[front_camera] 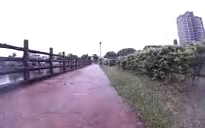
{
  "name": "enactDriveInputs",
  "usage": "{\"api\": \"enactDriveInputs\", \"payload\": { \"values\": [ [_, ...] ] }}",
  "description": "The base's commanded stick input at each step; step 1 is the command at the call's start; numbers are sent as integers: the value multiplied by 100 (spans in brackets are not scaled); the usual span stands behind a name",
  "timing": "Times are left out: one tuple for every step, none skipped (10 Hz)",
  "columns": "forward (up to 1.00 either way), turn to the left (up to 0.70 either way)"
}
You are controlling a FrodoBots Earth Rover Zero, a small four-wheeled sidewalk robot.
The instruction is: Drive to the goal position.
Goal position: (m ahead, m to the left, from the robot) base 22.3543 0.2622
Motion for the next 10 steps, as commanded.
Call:
{"api": "enactDriveInputs", "payload": {
  "values": [
    [70, 0],
    [70, 0],
    [70, 0],
    [70, 0],
    [70, 0],
    [70, 0],
    [70, 0],
    [70, 0],
    [70, 0],
    [70, 0]
  ]
}}
